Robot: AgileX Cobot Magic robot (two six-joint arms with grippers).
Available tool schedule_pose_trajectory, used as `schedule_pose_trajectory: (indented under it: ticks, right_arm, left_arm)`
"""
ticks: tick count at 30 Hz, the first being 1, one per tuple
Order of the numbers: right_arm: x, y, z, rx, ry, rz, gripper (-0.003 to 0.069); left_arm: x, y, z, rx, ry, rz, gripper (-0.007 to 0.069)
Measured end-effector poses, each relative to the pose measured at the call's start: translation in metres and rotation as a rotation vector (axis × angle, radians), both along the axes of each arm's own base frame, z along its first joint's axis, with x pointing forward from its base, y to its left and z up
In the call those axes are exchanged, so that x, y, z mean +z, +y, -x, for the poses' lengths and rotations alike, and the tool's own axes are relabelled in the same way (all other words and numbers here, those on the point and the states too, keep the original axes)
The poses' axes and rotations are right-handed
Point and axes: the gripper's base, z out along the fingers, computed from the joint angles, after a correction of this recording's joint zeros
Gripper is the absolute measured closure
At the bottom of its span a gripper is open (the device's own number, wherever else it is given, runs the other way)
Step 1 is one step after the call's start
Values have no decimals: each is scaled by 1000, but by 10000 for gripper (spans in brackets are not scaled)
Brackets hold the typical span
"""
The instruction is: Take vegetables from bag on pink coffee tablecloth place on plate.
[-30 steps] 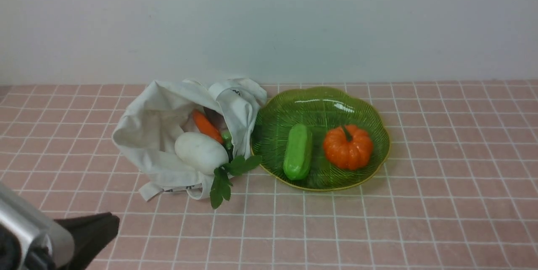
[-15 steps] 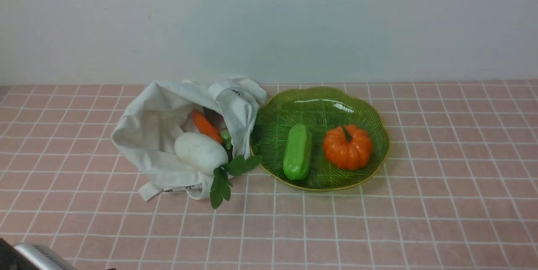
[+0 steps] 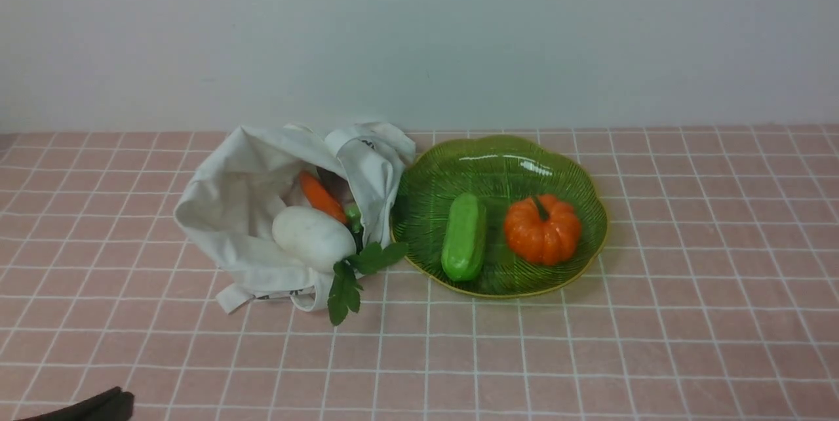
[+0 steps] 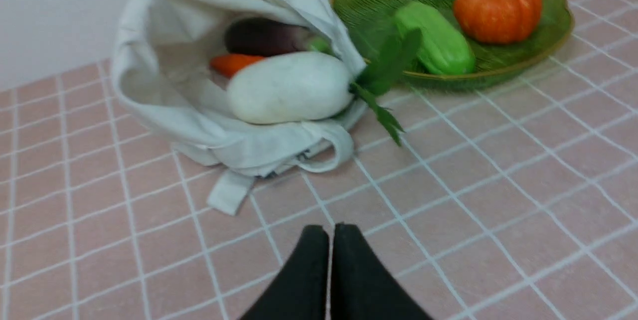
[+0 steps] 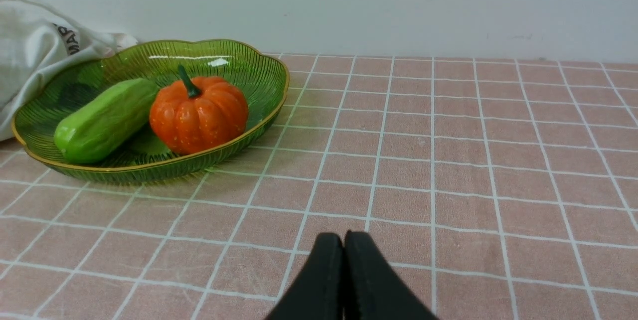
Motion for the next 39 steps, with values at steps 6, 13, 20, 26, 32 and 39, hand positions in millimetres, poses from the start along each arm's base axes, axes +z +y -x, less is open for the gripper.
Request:
schedule_pose_trajectory:
  ticks: [6, 13, 20, 26, 32, 39]
  right_arm:
    - [0, 0, 0, 0, 0, 0, 673]
    - [0, 0, 0, 0, 0, -3, 673]
    - [0, 0, 0, 0, 0, -3, 673]
    - [0, 0, 0, 0, 0, -3, 673]
    - [0, 0, 0, 0, 0, -3, 673]
    - [0, 0, 0, 0, 0, -3, 673]
  left_arm:
    - [-32, 13, 5, 185, -100, 22, 629]
    - [-36, 20, 4, 323, -72, 51, 629]
    - [-43, 22, 6, 354, -2, 29, 629]
    - [-43, 22, 6, 354, -1, 27, 629]
    - [-43, 22, 6, 354, -1, 26, 629]
    - [-43, 22, 6, 354, -1, 26, 629]
